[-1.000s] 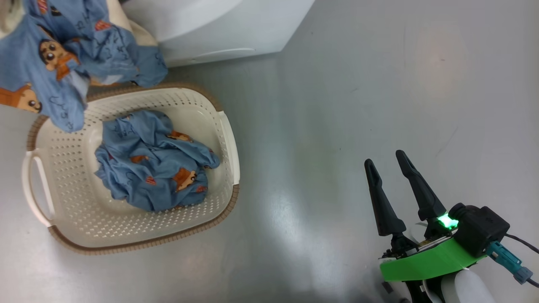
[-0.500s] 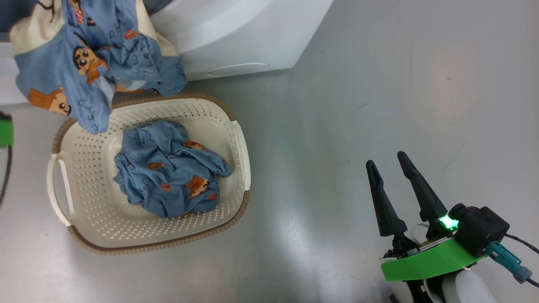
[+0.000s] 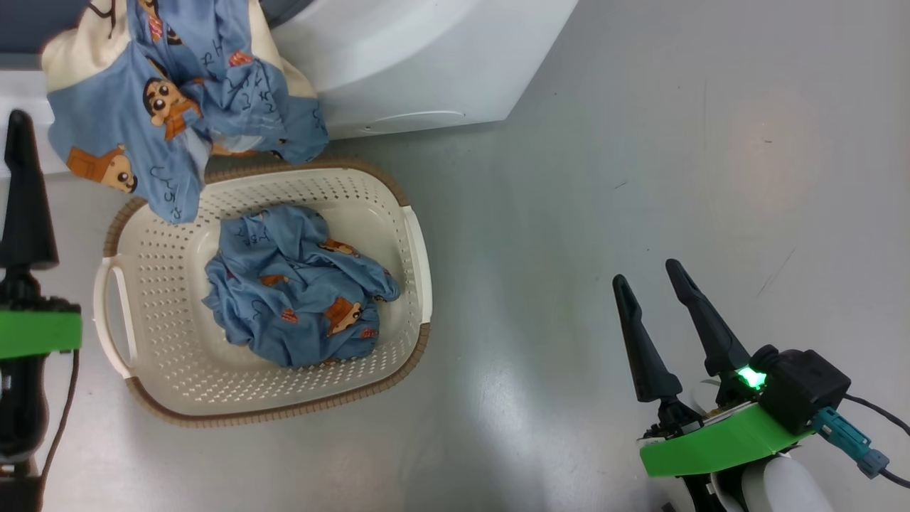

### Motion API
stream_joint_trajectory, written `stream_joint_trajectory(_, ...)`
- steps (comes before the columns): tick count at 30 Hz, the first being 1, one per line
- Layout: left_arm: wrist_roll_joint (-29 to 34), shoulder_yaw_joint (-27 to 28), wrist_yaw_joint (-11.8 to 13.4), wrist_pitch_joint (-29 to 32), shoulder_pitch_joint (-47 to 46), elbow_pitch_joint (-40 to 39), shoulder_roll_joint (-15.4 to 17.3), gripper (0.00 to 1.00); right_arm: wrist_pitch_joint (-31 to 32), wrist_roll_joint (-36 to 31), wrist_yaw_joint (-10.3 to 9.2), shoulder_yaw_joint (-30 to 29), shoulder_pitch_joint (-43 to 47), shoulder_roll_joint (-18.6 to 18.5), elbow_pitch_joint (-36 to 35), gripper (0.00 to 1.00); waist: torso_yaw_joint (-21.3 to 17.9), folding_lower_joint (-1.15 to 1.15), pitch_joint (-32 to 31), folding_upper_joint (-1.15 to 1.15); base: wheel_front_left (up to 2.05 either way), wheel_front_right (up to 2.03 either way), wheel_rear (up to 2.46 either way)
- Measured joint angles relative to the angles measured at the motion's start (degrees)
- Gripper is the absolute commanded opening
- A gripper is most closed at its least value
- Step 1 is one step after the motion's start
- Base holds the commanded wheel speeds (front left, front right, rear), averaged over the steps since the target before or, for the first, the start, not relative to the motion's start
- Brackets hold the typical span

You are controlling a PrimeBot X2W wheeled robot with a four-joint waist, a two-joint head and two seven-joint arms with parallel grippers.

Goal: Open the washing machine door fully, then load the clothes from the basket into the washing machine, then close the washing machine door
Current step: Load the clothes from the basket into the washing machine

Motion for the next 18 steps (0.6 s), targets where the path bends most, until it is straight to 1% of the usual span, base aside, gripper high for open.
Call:
stream_joint_trajectory(12, 1.4, 3.6, 0.0, 0.0, 7.0, 0.6, -0.1, 1.0, 0.0, -1.2, 0.0, 0.3, -0.8, 0.0, -0.1, 1.0, -0.3, 0.0, 0.0, 0.0, 0.0, 0.0, 0.0)
stream_joint_trajectory(16, 1.9, 4.6, -0.1, 0.0, 9.0, 1.5, -1.4, 1.0, 0.0, -1.2, 0.0, 0.2, -0.8, 0.0, 0.0, 1.0, -0.1, 0.0, -0.3, 0.0, 0.0, 0.0, 0.0)
stream_joint_trajectory(18, 2.0, 4.7, -0.3, 0.0, 10.2, 1.8, -1.5, 1.0, 0.0, -1.3, 0.0, 0.2, -0.8, 0.0, 0.0, 1.0, 0.0, 0.0, -0.5, 0.0, 0.0, 0.0, 0.0)
